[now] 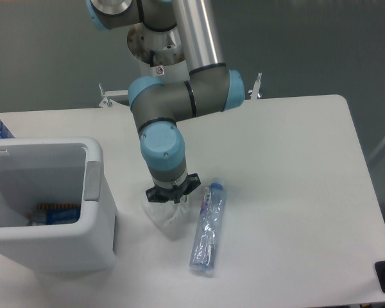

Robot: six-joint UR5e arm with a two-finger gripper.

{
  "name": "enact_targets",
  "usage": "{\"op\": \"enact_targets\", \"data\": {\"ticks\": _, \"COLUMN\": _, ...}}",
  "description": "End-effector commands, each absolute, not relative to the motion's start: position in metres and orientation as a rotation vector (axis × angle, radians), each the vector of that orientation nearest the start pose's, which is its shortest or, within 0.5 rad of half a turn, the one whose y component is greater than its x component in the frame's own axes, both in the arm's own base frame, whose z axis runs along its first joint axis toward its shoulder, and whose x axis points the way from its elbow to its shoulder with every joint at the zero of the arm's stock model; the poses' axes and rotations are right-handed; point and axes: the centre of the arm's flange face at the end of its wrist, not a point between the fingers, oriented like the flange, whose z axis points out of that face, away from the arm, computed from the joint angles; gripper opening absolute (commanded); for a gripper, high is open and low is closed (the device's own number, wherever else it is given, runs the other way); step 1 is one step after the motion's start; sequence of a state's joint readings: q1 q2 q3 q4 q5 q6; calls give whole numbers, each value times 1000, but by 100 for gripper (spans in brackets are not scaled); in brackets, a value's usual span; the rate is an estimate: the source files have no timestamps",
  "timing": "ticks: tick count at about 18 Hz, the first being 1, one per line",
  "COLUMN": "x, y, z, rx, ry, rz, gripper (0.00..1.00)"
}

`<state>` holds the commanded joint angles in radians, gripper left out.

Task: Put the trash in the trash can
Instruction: 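Lift the tissue and carry it over the white trash bin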

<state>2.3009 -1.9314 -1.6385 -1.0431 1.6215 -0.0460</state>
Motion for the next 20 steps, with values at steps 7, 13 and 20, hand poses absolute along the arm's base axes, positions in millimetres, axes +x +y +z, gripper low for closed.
{"op": "enact_targets", "data": {"ticks": 7, "x": -346, "y": 547, "z": 434, "rx": -2586, "ry": -1137, "rz": 182, "gripper": 0}}
{"op": "enact_targets", "data": {"ticks": 13, "x": -377, "y": 508, "z": 538, "rx": -2294, "ry": -1130, "rz": -96, "gripper": 0}}
{"op": "enact_targets", "data": {"ticks": 20, "x": -339, "y": 503, "z": 589, "rx": -2166, "ry": -998, "rz": -369, "gripper": 0}}
